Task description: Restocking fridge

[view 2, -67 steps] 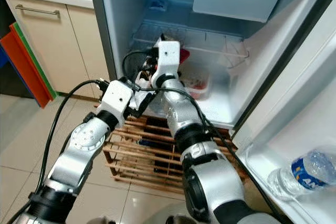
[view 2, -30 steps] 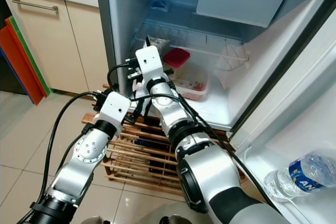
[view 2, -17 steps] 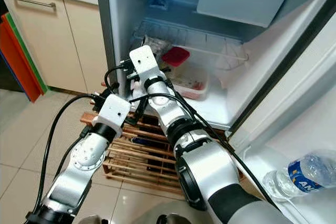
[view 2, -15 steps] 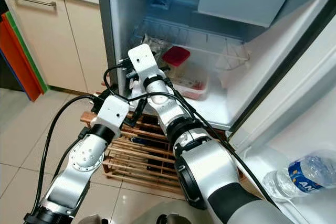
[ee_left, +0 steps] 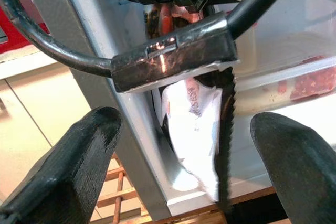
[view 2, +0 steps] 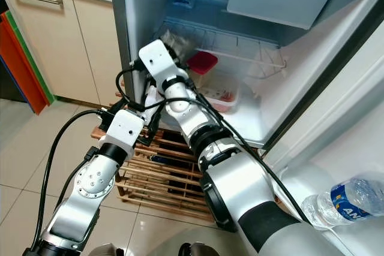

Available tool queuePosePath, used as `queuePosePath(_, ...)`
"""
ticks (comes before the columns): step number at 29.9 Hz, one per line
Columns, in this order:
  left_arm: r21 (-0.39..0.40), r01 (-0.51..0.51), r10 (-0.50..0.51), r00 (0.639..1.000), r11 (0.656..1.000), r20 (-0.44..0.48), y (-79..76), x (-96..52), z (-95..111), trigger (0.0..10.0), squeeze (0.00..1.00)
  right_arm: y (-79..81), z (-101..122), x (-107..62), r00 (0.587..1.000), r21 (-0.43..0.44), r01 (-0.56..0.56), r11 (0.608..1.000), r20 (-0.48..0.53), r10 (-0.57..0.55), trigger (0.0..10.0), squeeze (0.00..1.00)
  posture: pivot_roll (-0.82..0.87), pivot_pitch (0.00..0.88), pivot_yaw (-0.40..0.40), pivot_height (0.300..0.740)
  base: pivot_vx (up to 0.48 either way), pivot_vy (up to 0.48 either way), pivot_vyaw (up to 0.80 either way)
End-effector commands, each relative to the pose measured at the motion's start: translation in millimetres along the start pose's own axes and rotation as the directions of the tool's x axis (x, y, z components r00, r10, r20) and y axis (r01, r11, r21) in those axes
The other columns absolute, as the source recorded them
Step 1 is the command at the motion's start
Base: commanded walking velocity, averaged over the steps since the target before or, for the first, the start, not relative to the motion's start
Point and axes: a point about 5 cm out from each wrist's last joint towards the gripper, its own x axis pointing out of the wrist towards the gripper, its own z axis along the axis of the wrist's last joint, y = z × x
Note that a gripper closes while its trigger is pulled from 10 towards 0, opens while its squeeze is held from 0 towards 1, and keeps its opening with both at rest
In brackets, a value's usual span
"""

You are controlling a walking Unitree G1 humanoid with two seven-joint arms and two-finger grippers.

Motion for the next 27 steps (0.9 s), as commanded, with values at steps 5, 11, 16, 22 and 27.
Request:
queuePosePath(5, 0.024, 0.003, -0.001, 0.996, 1.0, -0.084, -5.5, 5.8, -13.0, 10.0, 0.0, -8.6, 6.8, 3.4, 0.999, -0.013, 0.032, 0.999, 0.032, -0.032, 10.0, 1.0, 0.16, 0.093, -0.142, 0.74, 0.0, 0.0, 0.0)
queuePosePath(11, -0.048, -0.023, 0.018, 0.993, 0.999, -0.116, -0.5, 17.8, -22.2, 10.0, 0.0, -10.6, 9.1, 3.9, 0.998, 0.007, 0.042, 0.999, 0.047, -0.042, 10.0, 1.0, 0.13, 0.091, -0.142, 0.74, 0.0, 0.0, 0.0)
queuePosePath(16, -0.066, -0.006, -0.002, 0.994, 0.998, -0.109, -1.8, 18.8, -19.3, 10.0, 0.0, -10.0, 9.7, 3.3, 0.997, 0.016, 0.043, 0.999, 0.061, -0.044, 10.0, 1.0, 0.12, 0.083, -0.135, 0.74, 0.0, 0.0, 0.0)
queuePosePath(22, -0.068, 0.006, -0.012, 0.995, 0.998, -0.099, -6.7, 18.7, -19.4, 10.0, 0.0, -9.9, 7.5, 2.1, 0.997, 0.011, 0.046, 0.999, 0.059, -0.047, 10.0, 1.0, 0.13, 0.075, -0.134, 0.74, 0.0, 0.0, 0.0)
queuePosePath(27, -0.074, 0.009, -0.017, 0.995, 0.997, -0.101, -8.8, 18.2, -20.4, 10.0, 0.0, -16.0, 23.6, 5.5, 0.984, -0.023, 0.082, 0.996, 0.158, -0.077, 10.0, 0.0, 0.13, 0.068, -0.134, 0.74, 0.0, 0.0, 0.0)
